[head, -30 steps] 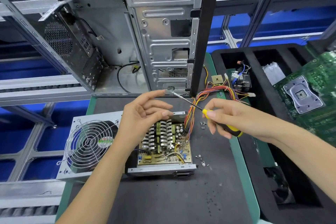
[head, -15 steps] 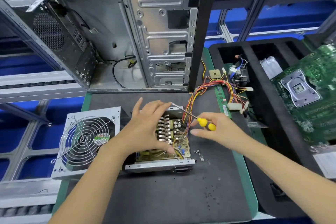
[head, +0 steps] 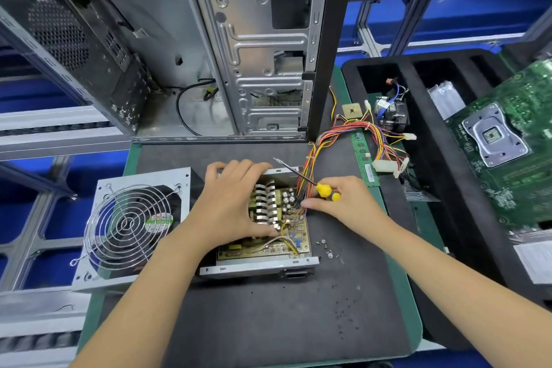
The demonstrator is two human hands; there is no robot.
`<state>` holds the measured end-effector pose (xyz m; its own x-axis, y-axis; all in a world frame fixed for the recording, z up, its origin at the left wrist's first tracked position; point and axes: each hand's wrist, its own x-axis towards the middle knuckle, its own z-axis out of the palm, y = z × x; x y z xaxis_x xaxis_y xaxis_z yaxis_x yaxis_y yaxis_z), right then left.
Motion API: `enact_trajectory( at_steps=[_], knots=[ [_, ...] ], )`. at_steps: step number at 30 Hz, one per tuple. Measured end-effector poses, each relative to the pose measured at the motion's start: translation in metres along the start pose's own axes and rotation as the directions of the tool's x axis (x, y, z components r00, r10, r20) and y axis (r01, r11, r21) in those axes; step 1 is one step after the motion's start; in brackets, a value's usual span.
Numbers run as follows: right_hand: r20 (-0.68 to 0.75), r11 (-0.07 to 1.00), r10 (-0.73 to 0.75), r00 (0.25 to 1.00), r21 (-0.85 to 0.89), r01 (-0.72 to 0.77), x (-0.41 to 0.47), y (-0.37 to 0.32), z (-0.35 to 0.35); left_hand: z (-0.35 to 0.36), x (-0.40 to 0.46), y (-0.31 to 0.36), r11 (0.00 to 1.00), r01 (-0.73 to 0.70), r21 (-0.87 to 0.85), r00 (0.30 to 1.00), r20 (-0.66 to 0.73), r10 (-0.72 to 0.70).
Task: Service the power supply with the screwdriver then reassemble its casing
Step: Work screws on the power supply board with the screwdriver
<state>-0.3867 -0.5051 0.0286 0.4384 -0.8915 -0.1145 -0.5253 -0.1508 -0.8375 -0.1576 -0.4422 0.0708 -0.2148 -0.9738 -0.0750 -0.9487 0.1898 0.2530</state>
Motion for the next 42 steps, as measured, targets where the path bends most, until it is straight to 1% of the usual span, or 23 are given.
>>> enact_trajectory(
  at_steps=[3, 7, 10, 14, 24, 28, 32, 35, 38, 40, 42],
  knots=[
    [-0.001, 1.000, -0.009, 1.000, 0.017, 0.009, 0.003, 0.000, 0.001, 0.000, 0.001, 0.000, 1.000, 0.000, -0.001, 1.000, -0.004, 0.000],
    [-0.024, 0.996, -0.003, 1.000, 0.091, 0.005, 0.002, 0.001, 0.005, -0.001, 0.001, 0.000, 1.000, 0.000, 0.014, 1.000, 0.003, 0.000],
    [-0.035, 0.993, -0.017, 0.999, 0.114, 0.021, 0.001, 0.002, 0.006, -0.002, 0.001, 0.001, 1.000, 0.003, 0.022, 1.000, 0.015, -0.003],
    [-0.042, 0.993, -0.024, 0.999, 0.119, 0.029, 0.002, 0.005, 0.007, -0.004, 0.001, 0.002, 1.000, 0.003, 0.029, 1.000, 0.028, -0.004],
    [-0.085, 0.994, -0.057, 0.995, 0.084, 0.064, 0.000, 0.006, 0.012, 0.000, -0.001, 0.002, 0.998, -0.014, 0.068, 1.000, -0.008, 0.014],
    [-0.095, 0.997, -0.028, 0.995, 0.070, 0.035, -0.002, 0.004, 0.013, 0.002, -0.001, 0.003, 0.997, -0.011, 0.075, 0.999, -0.031, 0.014],
    [-0.022, 0.997, -0.040, 0.999, 0.072, 0.041, -0.006, -0.002, -0.006, 0.003, -0.001, 0.003, 0.997, -0.014, 0.071, 0.999, -0.041, 0.017],
    [0.074, 0.997, -0.060, 0.995, 0.043, 0.057, -0.011, -0.011, -0.035, 0.003, 0.000, 0.003, 0.997, -0.011, 0.076, 0.999, -0.036, 0.014],
    [0.211, 0.992, -0.091, 0.973, -0.068, 0.107, -0.015, -0.023, -0.064, 0.004, 0.000, 0.003, 0.997, -0.006, 0.080, 0.999, -0.042, 0.010],
    [0.298, 0.970, -0.100, 0.949, -0.185, 0.160, -0.017, -0.033, -0.078, 0.005, -0.001, 0.003, 0.997, -0.006, 0.076, 0.999, -0.046, 0.010],
    [0.383, 0.935, -0.059, 0.922, -0.302, 0.185, -0.020, -0.042, -0.090, 0.006, -0.001, 0.003, 0.997, -0.004, 0.073, 0.999, -0.050, 0.007]
  ],
)
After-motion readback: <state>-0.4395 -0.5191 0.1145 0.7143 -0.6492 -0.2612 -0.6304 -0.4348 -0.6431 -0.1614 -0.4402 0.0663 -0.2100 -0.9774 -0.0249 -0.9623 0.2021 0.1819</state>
